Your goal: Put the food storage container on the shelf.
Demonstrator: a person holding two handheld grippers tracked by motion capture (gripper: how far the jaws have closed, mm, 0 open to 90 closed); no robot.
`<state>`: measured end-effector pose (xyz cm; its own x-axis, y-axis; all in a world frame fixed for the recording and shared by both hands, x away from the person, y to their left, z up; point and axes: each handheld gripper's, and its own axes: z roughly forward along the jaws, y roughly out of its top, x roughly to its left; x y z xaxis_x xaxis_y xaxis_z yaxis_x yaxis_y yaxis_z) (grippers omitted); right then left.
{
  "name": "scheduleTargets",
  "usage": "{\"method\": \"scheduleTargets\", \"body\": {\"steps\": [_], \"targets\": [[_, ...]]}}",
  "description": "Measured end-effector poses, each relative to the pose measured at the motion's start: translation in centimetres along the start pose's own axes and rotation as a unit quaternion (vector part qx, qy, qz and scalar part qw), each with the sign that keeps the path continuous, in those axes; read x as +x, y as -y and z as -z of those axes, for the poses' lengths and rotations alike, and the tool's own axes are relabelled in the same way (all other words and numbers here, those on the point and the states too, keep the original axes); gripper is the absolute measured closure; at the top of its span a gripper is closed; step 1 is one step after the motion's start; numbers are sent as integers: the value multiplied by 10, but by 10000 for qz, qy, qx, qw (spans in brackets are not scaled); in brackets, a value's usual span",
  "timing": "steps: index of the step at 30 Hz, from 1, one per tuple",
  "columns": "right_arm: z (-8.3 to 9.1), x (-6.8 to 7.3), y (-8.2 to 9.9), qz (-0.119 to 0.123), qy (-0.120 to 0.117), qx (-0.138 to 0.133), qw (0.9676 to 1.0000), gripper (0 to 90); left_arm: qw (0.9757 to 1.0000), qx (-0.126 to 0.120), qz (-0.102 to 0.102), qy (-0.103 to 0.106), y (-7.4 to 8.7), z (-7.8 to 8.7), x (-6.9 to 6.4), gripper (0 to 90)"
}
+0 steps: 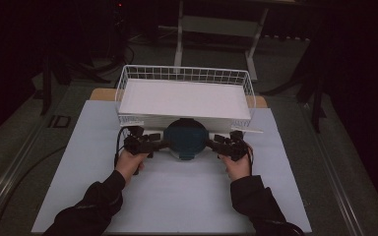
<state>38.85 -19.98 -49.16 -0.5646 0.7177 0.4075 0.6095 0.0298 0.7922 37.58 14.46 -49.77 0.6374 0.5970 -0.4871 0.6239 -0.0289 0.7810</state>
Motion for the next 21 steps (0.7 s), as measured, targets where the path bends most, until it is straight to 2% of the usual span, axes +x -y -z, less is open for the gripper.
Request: {"method": "scheduleTargets", "body": {"steps": [1, 2, 5, 6, 8, 10, 12, 17, 18, 20, 21], "targets": [[4, 3, 0, 36, -12, 37, 10000, 339, 10000, 53, -33, 42, 1, 1, -3, 143], [4, 3, 0, 36, -12, 37, 10000, 339, 9999, 78, -82, 86, 3, 3, -5, 143], [11, 10, 1, 98, 53, 38, 9999, 322, 9997, 44, -231, 9, 9, 10, -16, 141], [11, 10, 1, 98, 53, 38, 9999, 322, 9997, 44, -231, 9, 9, 10, -16, 141], [18, 22, 4, 297, 44, 66, 9995, 327, 9992, 120, -371, 117, 13, 16, -28, 123], [22, 32, 7, 334, -66, 105, 9994, 367, 9983, 173, -531, 179, 14, 19, -36, 6], [25, 39, 9, 398, -156, 96, 9990, 410, 9978, 115, -608, 221, 16, 24, -44, 3], [28, 56, 17, 436, -435, 261, 9978, 533, 9958, 197, -824, 345, 22, 35, -59, 0], [28, 59, 19, 427, -529, 315, 9972, 568, 9956, 192, -850, 334, 24, 38, -62, 0], [27, 65, 24, 576, -585, 404, 9958, 674, 9950, 245, -910, 342, 27, 41, -65, 0], [27, 68, 27, 608, -634, 431, 9952, 713, 9948, 239, -951, 281, 29, 43, -67, 0]]}}
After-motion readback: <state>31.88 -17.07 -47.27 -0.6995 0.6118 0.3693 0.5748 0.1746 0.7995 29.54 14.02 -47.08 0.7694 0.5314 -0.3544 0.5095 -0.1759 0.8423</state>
